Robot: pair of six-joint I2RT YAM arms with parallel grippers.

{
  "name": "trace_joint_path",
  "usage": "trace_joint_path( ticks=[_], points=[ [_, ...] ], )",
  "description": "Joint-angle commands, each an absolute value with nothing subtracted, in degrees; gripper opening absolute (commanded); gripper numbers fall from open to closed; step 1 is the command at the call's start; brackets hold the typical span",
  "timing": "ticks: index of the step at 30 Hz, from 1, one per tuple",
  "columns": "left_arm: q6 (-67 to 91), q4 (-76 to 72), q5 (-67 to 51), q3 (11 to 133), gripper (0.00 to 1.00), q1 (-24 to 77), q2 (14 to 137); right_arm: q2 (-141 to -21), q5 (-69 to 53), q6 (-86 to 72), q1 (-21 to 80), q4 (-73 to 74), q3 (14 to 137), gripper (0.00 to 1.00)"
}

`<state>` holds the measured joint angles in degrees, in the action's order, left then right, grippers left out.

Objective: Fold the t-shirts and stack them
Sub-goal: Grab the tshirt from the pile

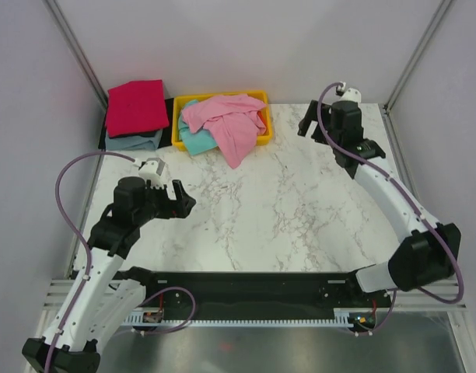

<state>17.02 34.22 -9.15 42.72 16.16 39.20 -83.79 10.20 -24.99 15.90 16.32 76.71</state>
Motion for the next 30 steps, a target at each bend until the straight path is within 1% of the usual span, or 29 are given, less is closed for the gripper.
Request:
trace_joint_path(
  ticks=[1,3,6,10,11,13,14,15,17,18,20,21,22,23,24,26,27,28,30],
  points=[
    [17.4,33.84,-8.79,43.77,0.99,16.35,39.81,-73.52,9.94,-23.29,15.91,16.08,67.46,0.98],
    [17.14,33.66,-7.83,44.64,0.99,16.35,40.95,-69.8,8.44,-23.38,15.82,16.17,63.48,0.98],
    [16.44,32.96,-4.84,49.72,0.99,16.35,46.56,-63.21,5.2,-24.34,15.91,15.73,56.35,0.98],
    [15.99,30.59,-2.55,58.43,1.0,16.26,57.63,-55.39,1.32,-27.41,16.0,15.56,47.14,0.98],
    [16.08,30.24,-1.68,60.45,1.0,16.09,63.57,-54.33,0.97,-27.77,15.91,15.64,45.98,0.98],
    [17.3,29.97,-0.88,67.47,0.99,15.91,70.19,-51.7,0.09,-28.12,15.91,16.17,43.17,0.98],
    [17.66,29.8,-0.7,70.02,1.0,15.82,76.4,-51.07,-1.65,-28.3,15.91,16.35,42.55,0.98],
    [17.84,29.45,-0.79,74.66,0.99,15.82,80.03,-50.46,-2.1,-28.3,16.0,16.96,42.19,0.98],
    [19.07,27.17,-0.18,78.55,0.98,15.73,85.75,-49.14,-3.25,-28.39,16.0,18.72,41.57,0.98],
    [19.25,26.2,-0.26,82.58,0.98,15.82,91.96,-48.7,-3.43,-28.3,15.91,19.42,41.57,0.98],
    [19.86,25.66,-0.18,87.77,0.98,15.73,98.31,-47.47,-4.13,-27.78,16.0,21.7,41.66,0.98],
    [20.3,25.84,-0.09,93.37,0.98,15.73,103.92,-46.85,-4.3,-27.6,15.91,22.32,41.66,0.98],
    [21.09,25.84,-0.52,96.21,0.97,15.65,107.02,-45.71,-4.22,-27.25,16.0,23.54,41.83,0.98],
    [21.53,25.67,-1.4,101.81,0.97,15.56,109.4,-45.18,-4.39,-26.81,16.0,24.08,41.84,0.98],
    [21.1,25.75,-1.58,104.82,0.97,15.56,114.64,-44.13,-4.48,-26.63,15.91,24.6,41.49,0.98],
    [19.96,26.36,-0.62,110.89,0.98,15.56,119.24,-43.51,-5.7,-26.72,16.0,24.87,41.05,0.98],
    [19.34,27.15,-0.18,117.01,0.97,15.56,121.88,-43.42,-6.41,-26.63,15.91,24.96,40.96,0.98],
    [18.47,27.85,2.17,119.94,0.98,15.56,126.25,-43.5,-6.94,-26.72,16.0,25.05,40.61,0.98],
    [17.58,29.61,3.42,127.13,0.98,15.56,130.59,-43.51,-8.25,-26.89,16.0,25.14,40.34,0.98]
  ],
)
